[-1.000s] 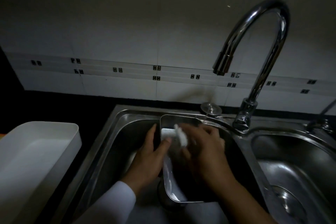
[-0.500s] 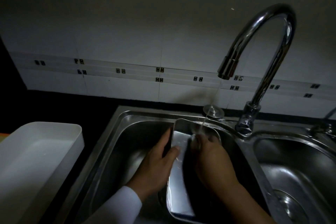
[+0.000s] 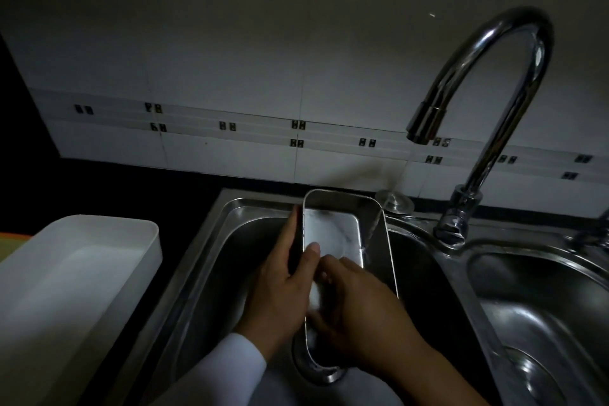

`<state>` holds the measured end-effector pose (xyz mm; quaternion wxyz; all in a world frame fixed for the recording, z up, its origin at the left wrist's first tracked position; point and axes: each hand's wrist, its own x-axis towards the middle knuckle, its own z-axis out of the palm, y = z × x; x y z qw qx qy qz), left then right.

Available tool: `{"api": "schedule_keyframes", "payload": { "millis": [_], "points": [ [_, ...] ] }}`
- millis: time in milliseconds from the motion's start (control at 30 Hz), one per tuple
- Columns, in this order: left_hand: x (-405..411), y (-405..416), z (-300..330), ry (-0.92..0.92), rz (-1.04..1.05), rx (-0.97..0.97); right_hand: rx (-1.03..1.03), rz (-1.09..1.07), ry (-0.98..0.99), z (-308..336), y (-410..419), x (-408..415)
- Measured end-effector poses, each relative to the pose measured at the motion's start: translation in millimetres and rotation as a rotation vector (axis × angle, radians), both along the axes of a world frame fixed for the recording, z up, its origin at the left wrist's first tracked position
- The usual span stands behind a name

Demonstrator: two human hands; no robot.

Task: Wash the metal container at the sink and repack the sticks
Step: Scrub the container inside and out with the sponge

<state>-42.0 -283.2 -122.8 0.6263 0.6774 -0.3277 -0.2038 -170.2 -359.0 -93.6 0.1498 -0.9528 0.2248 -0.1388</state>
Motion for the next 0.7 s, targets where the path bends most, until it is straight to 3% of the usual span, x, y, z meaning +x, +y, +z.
{"api": "schedule_keyframes", "payload": {
  "millis": [267, 500, 700],
  "points": [
    [5.4, 1.3, 2.5, -0.064, 0.107, 0.027, -0.135, -0.196, 0.265, -0.8, -8.6, -8.7],
    [6.6, 1.9, 3.2, -0.087, 0.08, 0.067, -0.226, -0.302, 0.124, -15.7, -15.0, -2.4],
    [4.9, 2.1, -1.6, -0.017, -0.08, 0.1, -0.115, -0.226, -0.082, -11.8, -28.3, 3.8]
  ]
}}
